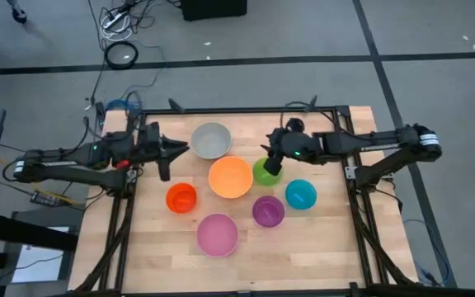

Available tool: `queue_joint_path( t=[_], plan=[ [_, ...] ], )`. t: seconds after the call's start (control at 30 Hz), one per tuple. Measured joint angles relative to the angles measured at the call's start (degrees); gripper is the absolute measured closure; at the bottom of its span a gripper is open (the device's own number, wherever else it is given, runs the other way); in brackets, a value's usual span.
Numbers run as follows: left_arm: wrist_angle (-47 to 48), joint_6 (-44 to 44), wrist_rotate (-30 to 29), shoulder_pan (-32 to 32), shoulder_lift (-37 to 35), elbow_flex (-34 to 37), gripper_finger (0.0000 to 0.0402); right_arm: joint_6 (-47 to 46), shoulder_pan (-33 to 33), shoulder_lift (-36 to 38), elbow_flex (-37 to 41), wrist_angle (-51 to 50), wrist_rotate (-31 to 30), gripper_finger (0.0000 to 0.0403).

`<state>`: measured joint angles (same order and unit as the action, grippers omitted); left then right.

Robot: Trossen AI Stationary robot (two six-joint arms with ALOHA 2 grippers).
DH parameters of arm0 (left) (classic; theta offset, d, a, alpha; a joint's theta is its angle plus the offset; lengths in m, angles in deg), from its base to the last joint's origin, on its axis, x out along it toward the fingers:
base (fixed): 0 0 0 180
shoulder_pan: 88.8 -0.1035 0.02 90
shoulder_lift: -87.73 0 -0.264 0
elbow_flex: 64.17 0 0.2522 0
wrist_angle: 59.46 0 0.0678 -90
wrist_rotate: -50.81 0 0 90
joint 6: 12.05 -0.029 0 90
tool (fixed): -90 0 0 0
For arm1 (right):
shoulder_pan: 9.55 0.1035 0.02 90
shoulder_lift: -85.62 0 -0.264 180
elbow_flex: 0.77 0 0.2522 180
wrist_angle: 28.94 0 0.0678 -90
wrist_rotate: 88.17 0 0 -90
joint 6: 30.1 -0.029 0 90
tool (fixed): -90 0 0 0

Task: Nest bowls inside each other
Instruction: Stack the light orange bowl on top of the grey bowl

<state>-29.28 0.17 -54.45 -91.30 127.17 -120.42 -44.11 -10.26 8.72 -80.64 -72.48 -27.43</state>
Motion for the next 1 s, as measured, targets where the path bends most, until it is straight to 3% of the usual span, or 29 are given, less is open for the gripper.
queue_joint_path(
  t=[0.13,0.2,0.43,0.63,1.0],
  plan=[
    [13.1,-0.2,-2.0,0.0,7.5,-6.8,0.0322,-7.0,-3.6,-6.6,-6.5,-5.4,12.5,0.0238],
    [16.4,-0.7,-2.6,0.0,10.0,-9.3,0.0317,-7.2,-4.7,-10.2,-8.5,-5.5,15.4,0.0237],
    [27.9,-1.4,-4.9,0.0,14.6,-17.5,0.0288,-5.3,-7.7,-20.8,-11.7,-6.1,17.6,0.0212],
    [37.8,1.7,-8.1,0.0,16.2,-18.9,0.0274,-6.8,-9.0,-26.4,-11.8,-5.9,18.6,0.0193],
    [37.9,3.5,-8.1,0.0,16.9,-18.9,0.0272,-8.4,-9.5,-29.0,-11.8,-3.1,24.4,0.0190]
  ],
)
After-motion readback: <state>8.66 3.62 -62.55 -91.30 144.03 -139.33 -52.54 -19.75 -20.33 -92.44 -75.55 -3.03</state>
